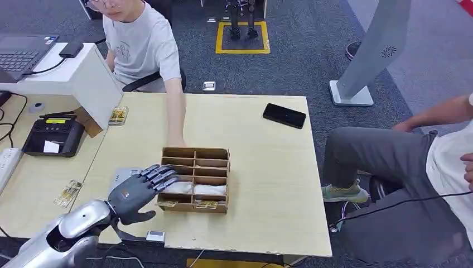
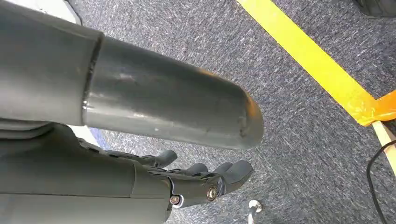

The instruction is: Pass the card to the sensor for recognition and then transmit it.

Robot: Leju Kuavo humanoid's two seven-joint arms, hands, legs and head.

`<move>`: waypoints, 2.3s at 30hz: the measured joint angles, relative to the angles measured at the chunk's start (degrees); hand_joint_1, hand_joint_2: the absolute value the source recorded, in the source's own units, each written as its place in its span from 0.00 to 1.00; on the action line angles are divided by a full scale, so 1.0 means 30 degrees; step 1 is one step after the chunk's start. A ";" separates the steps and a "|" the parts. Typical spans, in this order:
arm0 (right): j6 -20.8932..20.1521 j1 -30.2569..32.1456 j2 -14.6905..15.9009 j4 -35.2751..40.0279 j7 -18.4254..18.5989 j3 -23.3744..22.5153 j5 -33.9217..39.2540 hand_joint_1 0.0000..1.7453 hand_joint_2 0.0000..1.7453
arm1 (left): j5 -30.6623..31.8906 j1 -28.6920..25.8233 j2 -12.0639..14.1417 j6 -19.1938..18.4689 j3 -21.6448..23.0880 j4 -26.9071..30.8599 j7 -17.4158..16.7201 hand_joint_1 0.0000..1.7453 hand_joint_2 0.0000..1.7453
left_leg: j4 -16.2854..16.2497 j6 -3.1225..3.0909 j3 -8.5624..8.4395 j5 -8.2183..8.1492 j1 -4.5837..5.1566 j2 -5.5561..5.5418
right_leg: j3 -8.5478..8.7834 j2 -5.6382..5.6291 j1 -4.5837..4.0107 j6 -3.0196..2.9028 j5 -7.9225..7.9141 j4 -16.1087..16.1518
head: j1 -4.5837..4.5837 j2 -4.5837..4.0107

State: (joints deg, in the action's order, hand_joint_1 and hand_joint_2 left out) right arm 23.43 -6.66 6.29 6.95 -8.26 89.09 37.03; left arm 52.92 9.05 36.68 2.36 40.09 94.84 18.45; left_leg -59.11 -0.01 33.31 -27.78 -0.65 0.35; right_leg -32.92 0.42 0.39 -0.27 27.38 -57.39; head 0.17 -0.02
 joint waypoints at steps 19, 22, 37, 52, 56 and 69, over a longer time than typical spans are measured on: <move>-0.0007 -0.0100 0.0000 0.0000 0.0109 0.0000 -0.0335 0.00 0.00 | -0.1603 0.0027 0.0451 -0.0867 0.0481 0.0007 0.0685 0.00 1.00 | 0.0000 0.0000 -0.0002 0.0000 -0.0001 0.0003 | -0.0001 -0.0003 -0.0001 0.0000 0.0000 0.0000 | -0.0007 0.0000; -0.0007 -0.0120 0.0000 0.0000 0.0117 0.0000 -0.0342 0.00 0.00 | -0.1712 0.0049 0.0662 -0.1005 0.0517 0.0007 0.0692 0.00 1.00 | 0.0000 0.0000 -0.0001 0.0000 -0.0001 0.0001 | -0.0001 -0.0001 -0.0001 0.0000 0.0000 0.0000 | 0.0000 0.0000; -0.0007 -0.0166 -0.0007 0.0000 0.0131 0.0000 -0.0364 0.00 0.00 | -0.1800 0.0071 0.1049 -0.1180 0.0619 0.0007 0.0721 0.00 1.00 | 0.0000 0.0000 -0.0002 0.0000 0.0000 0.0002 | -0.0001 -0.0002 0.0000 0.0000 0.0000 0.0000 | -0.0007 0.0000; -0.0029 -0.0230 -0.0015 0.0000 0.0124 0.0000 -0.0364 0.00 0.00 | -0.1756 0.0077 0.0838 -0.1136 0.0925 0.0007 0.0627 0.00 1.00 | -0.0001 0.0000 -0.0003 0.0000 0.0001 0.0002 | -0.0001 -0.0002 0.0001 0.0000 0.0000 0.0000 | -0.0007 0.0000; -0.0066 -0.0237 -0.0022 0.0000 0.0131 0.0000 -0.0386 0.00 0.00 | -0.1749 0.0084 0.0468 -0.0882 0.0976 0.0007 0.0685 0.00 1.00 | -0.0001 0.0000 -0.0002 0.0000 0.0002 0.0001 | 0.0000 -0.0001 0.0002 0.0001 -0.0001 0.0000 | -0.0007 0.0000; -0.0080 -0.0276 -0.0036 0.0000 0.0182 0.0000 -0.0401 0.00 0.00 | -0.1756 0.0181 -0.0138 -0.0845 0.1290 -0.0131 0.0743 0.00 1.00 | -0.0001 0.0000 -0.0004 0.0001 0.0000 0.0003 | -0.0002 -0.0004 0.0000 0.0000 -0.0001 0.0000 | -0.0007 0.0000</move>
State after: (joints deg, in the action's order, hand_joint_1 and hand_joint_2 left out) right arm 23.19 -7.48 6.19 6.95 -7.72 89.09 35.82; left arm 47.65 9.59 36.26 -0.17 43.95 94.45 20.68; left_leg -59.11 -0.01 33.30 -27.78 -0.65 0.36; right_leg -32.93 0.41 0.39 -0.26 27.37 -57.39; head 0.15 -0.02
